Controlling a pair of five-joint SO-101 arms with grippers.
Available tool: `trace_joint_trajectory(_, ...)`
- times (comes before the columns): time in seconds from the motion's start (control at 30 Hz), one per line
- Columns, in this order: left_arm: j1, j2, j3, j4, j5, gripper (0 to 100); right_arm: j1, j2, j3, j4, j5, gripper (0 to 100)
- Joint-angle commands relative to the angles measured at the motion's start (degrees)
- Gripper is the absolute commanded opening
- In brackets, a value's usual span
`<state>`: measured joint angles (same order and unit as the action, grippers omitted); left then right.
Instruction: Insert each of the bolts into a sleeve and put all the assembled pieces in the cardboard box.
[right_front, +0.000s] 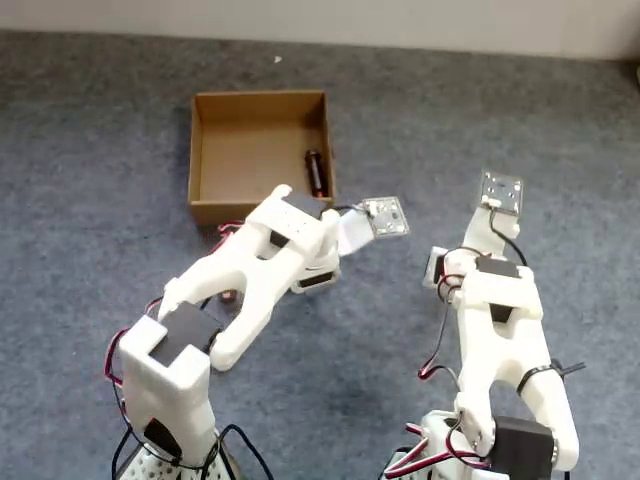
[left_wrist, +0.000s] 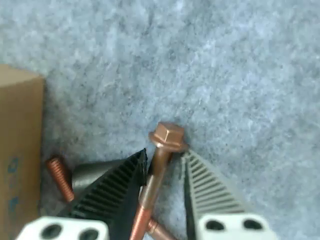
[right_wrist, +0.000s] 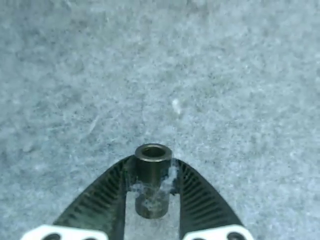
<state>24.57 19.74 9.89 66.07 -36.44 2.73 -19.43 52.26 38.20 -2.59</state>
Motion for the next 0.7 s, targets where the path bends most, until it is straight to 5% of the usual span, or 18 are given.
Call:
trace_joint_trajectory(0.0, 0.31, 1.36, -3.65, -0.7, -0.53, 9, 0.48, -2.68, -0.75, -1.45, -0.53, 0.5)
trace_joint_trajectory(0.43, 0.4, -1.54, -3.91, -0.26, 0.35, 1, 0.57, -2.68, -0.75, -1.45, -0.44, 0.5)
trace_joint_trajectory(0.67, 0.04, -14.73, 1.8, -0.62, 8.35, 1, 0.66, -3.12, -0.48, -1.45, 2.46, 0.5)
